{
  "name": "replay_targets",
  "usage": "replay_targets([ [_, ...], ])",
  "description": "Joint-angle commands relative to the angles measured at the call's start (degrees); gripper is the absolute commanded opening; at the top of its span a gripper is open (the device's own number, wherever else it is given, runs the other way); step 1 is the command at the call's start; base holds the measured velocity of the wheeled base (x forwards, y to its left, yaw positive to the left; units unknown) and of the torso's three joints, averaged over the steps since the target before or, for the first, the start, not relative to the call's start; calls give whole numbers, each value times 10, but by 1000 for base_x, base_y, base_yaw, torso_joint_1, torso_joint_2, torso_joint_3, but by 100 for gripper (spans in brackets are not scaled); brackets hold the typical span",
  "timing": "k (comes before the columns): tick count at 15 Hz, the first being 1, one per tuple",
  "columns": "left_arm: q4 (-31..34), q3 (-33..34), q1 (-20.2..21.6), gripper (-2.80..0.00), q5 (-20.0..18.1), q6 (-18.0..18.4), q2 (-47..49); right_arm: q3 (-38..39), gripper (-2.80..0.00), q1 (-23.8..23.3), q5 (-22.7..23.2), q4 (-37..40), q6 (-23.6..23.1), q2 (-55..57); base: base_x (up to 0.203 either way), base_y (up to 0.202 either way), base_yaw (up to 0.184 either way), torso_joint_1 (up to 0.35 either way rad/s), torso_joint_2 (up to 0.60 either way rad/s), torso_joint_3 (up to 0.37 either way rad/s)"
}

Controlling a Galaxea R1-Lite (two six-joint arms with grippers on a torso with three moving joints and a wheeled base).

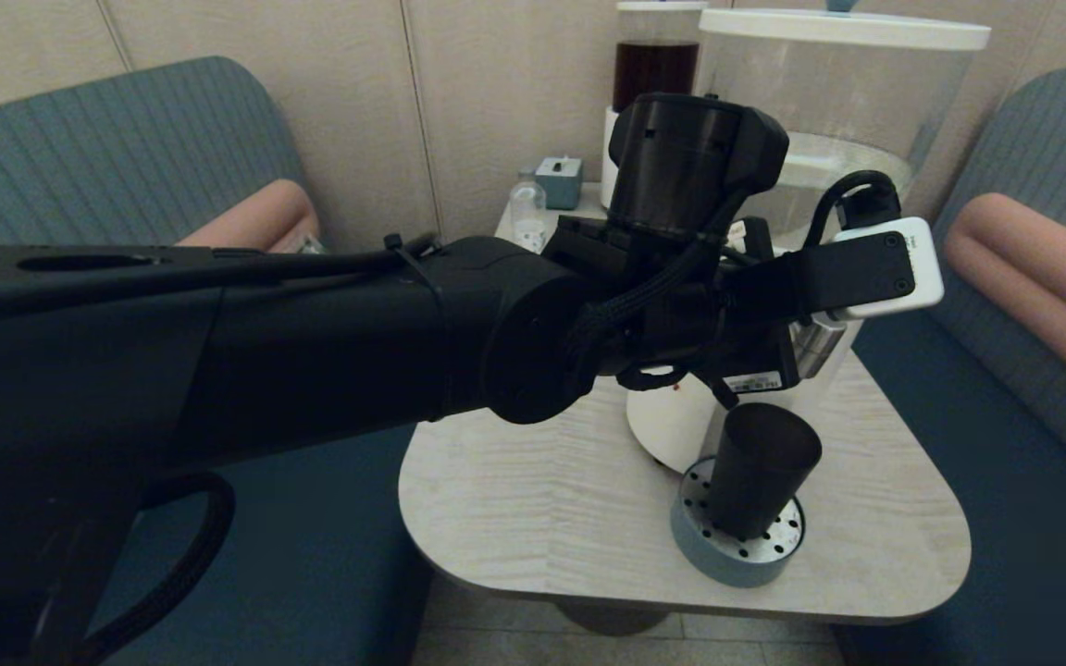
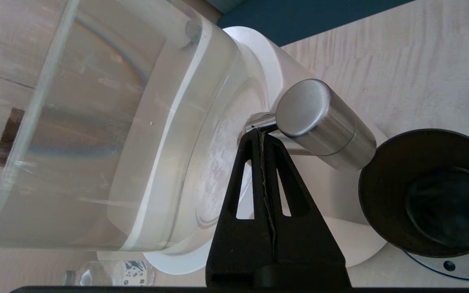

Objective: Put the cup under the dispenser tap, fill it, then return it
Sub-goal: Turn off the faucet

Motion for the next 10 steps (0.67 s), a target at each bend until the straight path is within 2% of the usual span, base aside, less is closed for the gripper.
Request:
replay_targets([
  [1,0,0,0,-280,1,3,-9,0,-280,0,0,0,-1,-2,0,0,0,0,0,0],
  [6,11,18,19,-280,1,2,-78,0,-280,0,0,0,-1,-2,0,0,0,0,0,0],
  [10,35,86,52,-280,8,-3,-169,0,-280,0,0,0,-1,-2,0,0,0,0,0,0],
])
